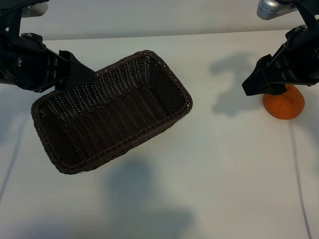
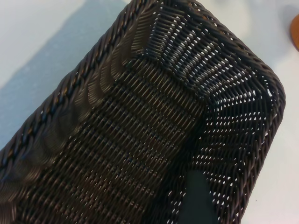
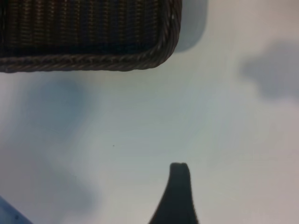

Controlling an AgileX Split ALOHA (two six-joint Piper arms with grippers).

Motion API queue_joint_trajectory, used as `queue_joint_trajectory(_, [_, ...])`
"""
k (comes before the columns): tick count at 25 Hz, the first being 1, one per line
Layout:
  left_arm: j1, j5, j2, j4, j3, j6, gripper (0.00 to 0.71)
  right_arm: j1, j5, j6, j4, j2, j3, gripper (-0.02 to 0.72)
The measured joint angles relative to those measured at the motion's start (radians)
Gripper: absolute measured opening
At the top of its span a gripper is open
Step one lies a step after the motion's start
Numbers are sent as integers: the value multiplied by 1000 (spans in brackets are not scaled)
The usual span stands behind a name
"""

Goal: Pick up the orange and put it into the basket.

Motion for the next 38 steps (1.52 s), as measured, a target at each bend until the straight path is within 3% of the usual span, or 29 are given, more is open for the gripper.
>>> queue_joint_trajectory(33, [0, 32, -1, -19, -1, -19, 525, 0, 1, 0, 0, 0, 0, 595])
queue_joint_trajectory(38, [-1, 85, -77, 148, -1, -205, 525, 0, 2, 0, 0, 0, 0, 595])
